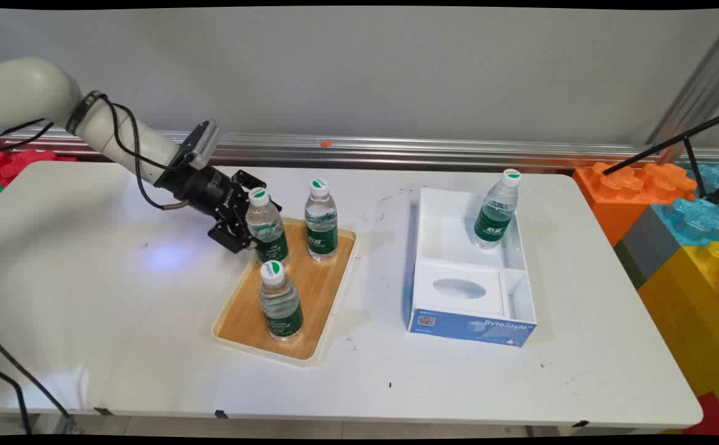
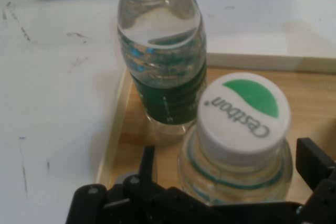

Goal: Pick up the green bottle from the white box

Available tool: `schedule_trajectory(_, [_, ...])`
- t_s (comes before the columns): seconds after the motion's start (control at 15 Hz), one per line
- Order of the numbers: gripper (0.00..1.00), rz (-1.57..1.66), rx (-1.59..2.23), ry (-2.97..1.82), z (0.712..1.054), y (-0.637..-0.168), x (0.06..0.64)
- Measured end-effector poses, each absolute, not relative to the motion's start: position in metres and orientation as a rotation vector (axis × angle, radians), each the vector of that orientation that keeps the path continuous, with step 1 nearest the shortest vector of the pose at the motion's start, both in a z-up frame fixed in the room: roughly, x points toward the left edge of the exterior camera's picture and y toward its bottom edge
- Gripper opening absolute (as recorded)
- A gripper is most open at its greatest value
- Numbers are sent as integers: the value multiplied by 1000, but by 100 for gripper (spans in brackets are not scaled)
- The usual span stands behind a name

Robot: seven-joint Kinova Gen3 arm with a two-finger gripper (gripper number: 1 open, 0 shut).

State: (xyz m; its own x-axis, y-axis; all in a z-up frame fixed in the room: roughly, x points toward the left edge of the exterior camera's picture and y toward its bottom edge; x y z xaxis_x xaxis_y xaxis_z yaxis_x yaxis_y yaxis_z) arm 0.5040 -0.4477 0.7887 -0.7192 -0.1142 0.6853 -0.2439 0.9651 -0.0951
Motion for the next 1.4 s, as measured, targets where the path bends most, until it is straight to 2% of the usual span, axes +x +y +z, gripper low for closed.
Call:
schedule_trajectory(0.47, [100,213,386,-2357,819,-441,501])
schedule_trajectory(0.87, [100,196,582,-2303,882,-424,493])
schedule_trajectory(1.07, [100,205,674,-2275,910,-413,480])
schedule_trajectory(1.4, [100,251,847,-2260,928,-406,436])
